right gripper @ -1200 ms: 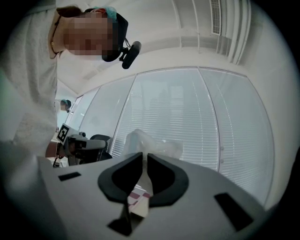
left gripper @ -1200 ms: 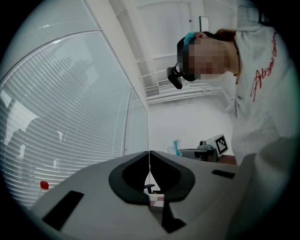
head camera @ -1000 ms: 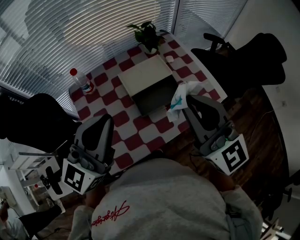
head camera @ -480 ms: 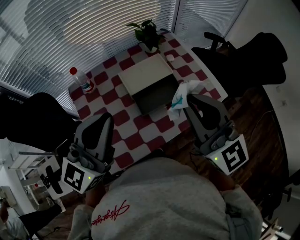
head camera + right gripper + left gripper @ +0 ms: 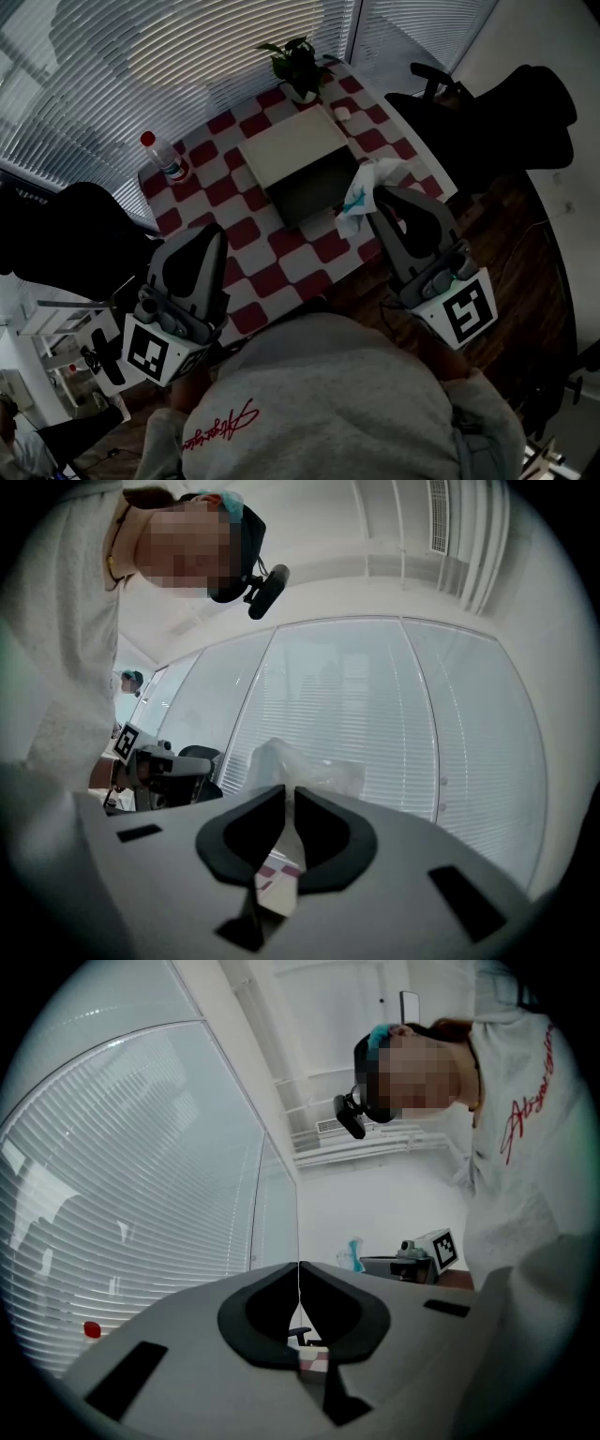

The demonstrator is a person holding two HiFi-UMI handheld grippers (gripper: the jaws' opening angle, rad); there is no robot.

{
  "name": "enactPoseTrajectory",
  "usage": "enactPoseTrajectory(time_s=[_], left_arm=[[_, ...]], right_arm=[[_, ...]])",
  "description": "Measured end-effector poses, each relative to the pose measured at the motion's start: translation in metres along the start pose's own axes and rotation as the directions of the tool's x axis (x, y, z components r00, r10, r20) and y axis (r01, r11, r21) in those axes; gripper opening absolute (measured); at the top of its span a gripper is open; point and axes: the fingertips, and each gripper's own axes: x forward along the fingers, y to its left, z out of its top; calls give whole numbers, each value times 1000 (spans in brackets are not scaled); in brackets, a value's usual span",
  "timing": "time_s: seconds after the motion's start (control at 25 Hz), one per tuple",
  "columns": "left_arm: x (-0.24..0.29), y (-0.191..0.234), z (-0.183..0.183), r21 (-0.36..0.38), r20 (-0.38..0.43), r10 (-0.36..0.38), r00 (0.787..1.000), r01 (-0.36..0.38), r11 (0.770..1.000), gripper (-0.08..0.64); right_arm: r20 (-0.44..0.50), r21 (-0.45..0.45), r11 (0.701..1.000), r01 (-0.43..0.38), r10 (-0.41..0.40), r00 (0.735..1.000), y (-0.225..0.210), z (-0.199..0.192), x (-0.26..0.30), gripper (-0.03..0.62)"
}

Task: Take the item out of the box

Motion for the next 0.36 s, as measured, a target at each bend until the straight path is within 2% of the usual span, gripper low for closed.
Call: enactPoseTrajectory(time_s=[0.36], left_arm=[[2,-1,1,3,-5,-4,1000,4,1000,17]], right_arm=[[1,-3,1000,5,-5,1000,-3,1,-1,40]])
